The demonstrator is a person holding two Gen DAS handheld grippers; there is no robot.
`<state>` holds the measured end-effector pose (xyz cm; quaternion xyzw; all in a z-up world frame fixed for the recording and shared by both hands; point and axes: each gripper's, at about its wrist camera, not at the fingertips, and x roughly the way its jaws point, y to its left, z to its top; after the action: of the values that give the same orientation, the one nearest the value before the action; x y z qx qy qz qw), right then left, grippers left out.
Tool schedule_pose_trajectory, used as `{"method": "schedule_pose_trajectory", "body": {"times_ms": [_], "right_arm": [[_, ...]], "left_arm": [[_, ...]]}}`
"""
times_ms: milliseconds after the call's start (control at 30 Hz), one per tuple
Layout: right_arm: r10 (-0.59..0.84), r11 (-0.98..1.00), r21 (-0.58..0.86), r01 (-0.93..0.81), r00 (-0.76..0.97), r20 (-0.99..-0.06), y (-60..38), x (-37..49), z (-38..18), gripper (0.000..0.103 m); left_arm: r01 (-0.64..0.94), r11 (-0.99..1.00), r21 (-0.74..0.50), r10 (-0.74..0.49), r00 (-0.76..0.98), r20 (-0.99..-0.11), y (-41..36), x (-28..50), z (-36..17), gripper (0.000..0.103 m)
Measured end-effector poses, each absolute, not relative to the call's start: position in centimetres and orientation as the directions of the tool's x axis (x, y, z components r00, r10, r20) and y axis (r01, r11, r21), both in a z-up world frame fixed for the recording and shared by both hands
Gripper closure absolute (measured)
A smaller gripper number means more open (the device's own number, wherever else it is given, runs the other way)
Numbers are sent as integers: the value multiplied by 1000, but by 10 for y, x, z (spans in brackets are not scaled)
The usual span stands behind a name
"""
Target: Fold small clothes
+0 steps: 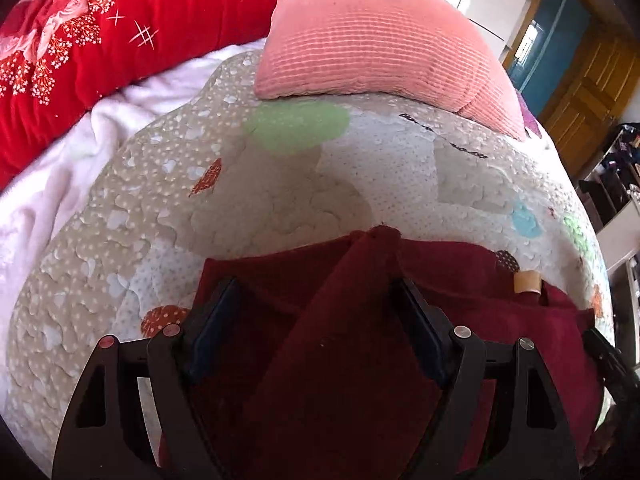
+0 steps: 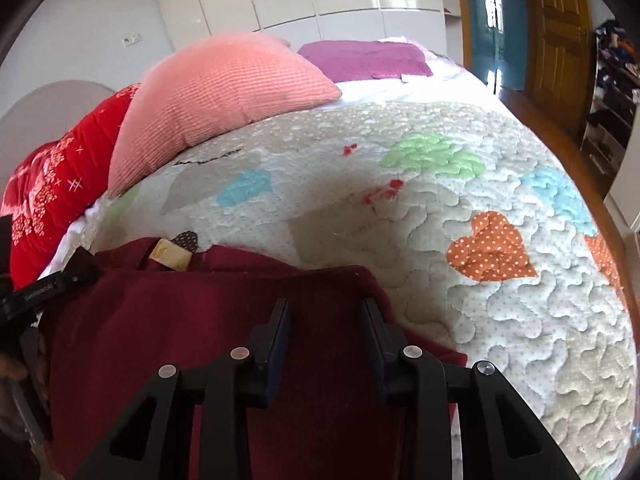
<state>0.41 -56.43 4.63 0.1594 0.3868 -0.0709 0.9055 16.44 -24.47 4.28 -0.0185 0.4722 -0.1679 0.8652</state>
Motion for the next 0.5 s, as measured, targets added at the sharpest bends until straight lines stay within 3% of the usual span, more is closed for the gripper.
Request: {"method": "schedule_pose_trajectory", "body": {"times_ms": [300,500], "right_arm": [[83,948,280,151,733,-675,-529,-76,85,57],[9,963,182,200,648,-762,-514,-63,52,54]], "left_arm": [[307,936,-171,-316,522,-792,-224,122,70,24],[327,933,-148,-312,534,-786,-208,85,79,24]]}}
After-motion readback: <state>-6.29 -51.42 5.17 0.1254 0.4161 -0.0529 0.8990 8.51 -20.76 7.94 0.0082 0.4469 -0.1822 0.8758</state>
